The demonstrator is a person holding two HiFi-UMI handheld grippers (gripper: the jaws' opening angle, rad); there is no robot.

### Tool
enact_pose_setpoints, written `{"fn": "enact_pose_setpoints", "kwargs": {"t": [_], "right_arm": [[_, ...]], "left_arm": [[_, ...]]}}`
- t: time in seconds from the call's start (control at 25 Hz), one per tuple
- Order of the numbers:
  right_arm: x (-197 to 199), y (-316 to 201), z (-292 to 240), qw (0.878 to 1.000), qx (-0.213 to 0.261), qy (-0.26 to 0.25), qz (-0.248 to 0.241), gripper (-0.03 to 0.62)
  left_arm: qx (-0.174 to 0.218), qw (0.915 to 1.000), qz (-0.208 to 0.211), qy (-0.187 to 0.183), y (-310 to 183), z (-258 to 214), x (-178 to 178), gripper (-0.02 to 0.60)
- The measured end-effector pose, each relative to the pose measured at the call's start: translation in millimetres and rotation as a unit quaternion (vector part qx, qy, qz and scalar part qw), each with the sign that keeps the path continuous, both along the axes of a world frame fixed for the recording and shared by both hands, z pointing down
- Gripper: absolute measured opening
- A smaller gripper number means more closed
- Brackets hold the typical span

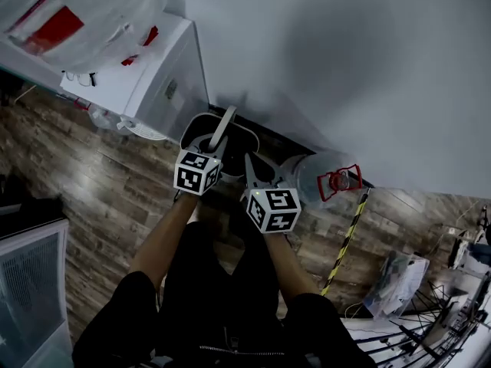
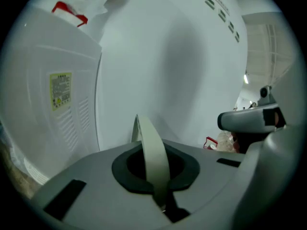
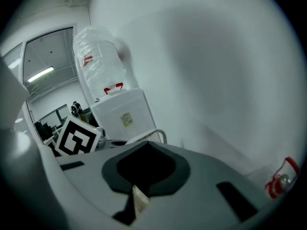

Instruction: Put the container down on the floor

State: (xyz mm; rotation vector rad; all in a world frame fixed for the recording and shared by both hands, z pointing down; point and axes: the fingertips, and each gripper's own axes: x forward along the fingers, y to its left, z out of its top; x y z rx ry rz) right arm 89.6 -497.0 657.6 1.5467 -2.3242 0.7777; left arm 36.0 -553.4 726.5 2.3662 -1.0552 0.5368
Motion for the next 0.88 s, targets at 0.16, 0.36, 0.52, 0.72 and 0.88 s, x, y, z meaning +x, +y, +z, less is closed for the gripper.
{"fn": "enact_pose_setpoints", "kwargs": {"t": [0.16, 0.36, 0.52, 0.72, 0.88], "right_arm": [[-5.9, -33.0, 48.0, 1.000, -0.001, 0.004, -0.026, 0.011], [-8.6, -65.1, 119.0, 0.997, -0.016, 0.011, -0.075, 0.011], [-1.7, -83.7, 169.0, 0.996, -0.024, 0.009, -0.080, 0.011], [-13.9, -100.0, 208.5, 0.997, -0.016, -0.003, -0.079, 0.011], [-18.5, -93.3, 233.6, 0.996, -0.011, -0.001, -0.085, 0.011]], "left_arm": [[0.009, 0.9999, 0.005, -0.004, -33.0, 54.7, 7.1, 0.012], [0.014, 0.9998, 0.003, -0.016, -74.3, 123.8, 5.3, 0.014], [0.018, 0.9997, -0.009, -0.015, -94.1, 171.9, 1.5, 0.012], [0.036, 0.9990, -0.021, -0.014, -117.6, 217.9, -12.6, 0.014], [0.059, 0.9979, -0.020, -0.014, -125.4, 247.4, -9.6, 0.014]]}}
